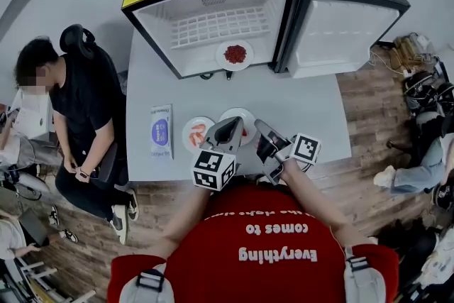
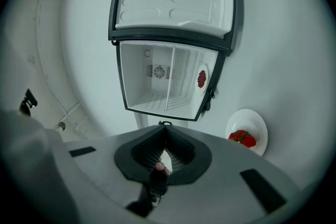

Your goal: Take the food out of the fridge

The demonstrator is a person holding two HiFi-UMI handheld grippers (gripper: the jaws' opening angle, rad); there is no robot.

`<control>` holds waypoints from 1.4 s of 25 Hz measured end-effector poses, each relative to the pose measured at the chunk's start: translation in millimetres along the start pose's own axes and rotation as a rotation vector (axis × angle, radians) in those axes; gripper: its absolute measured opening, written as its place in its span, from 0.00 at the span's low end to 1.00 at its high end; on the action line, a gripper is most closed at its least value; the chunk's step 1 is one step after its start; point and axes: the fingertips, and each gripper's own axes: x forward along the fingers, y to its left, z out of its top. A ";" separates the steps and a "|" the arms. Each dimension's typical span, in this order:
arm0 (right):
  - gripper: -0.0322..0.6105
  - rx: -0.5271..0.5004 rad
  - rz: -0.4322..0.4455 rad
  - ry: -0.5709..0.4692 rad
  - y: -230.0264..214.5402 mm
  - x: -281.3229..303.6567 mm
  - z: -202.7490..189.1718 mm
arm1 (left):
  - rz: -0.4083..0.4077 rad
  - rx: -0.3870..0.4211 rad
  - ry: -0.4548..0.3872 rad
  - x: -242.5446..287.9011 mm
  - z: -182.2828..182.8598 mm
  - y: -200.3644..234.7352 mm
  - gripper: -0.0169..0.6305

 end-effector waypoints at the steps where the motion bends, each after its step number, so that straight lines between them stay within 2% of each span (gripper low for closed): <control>1: 0.07 0.010 -0.008 -0.009 -4.2 4.2 5.0 | 0.002 0.002 0.001 2.6 2.5 4.3 0.02; 6: 0.07 0.050 -0.082 -0.048 -31.9 27.9 27.7 | 0.018 0.006 0.009 13.2 11.2 30.4 0.02; 14: 0.07 0.026 -0.139 -0.083 -54.5 74.5 67.4 | 0.041 -0.017 0.006 33.6 15.0 72.4 0.02; 19: 0.07 -0.025 -0.185 -0.086 -65.9 103.5 88.0 | 0.053 -0.034 -0.001 42.3 13.9 97.4 0.02; 26: 0.08 -0.044 -0.326 -0.053 -100.2 136.2 104.7 | 0.081 -0.089 0.013 45.0 -5.1 127.8 0.02; 28: 0.12 -0.039 -0.358 -0.036 -110.1 143.7 106.1 | 0.088 -0.115 0.015 45.0 -11.0 135.3 0.02; 30: 0.24 -0.030 -0.390 -0.015 -121.6 149.4 107.4 | 0.095 -0.135 0.012 45.7 -14.7 140.9 0.02; 35: 0.28 0.023 -0.453 -0.008 -151.0 161.1 113.2 | 0.111 -0.169 0.003 47.3 -19.7 154.7 0.02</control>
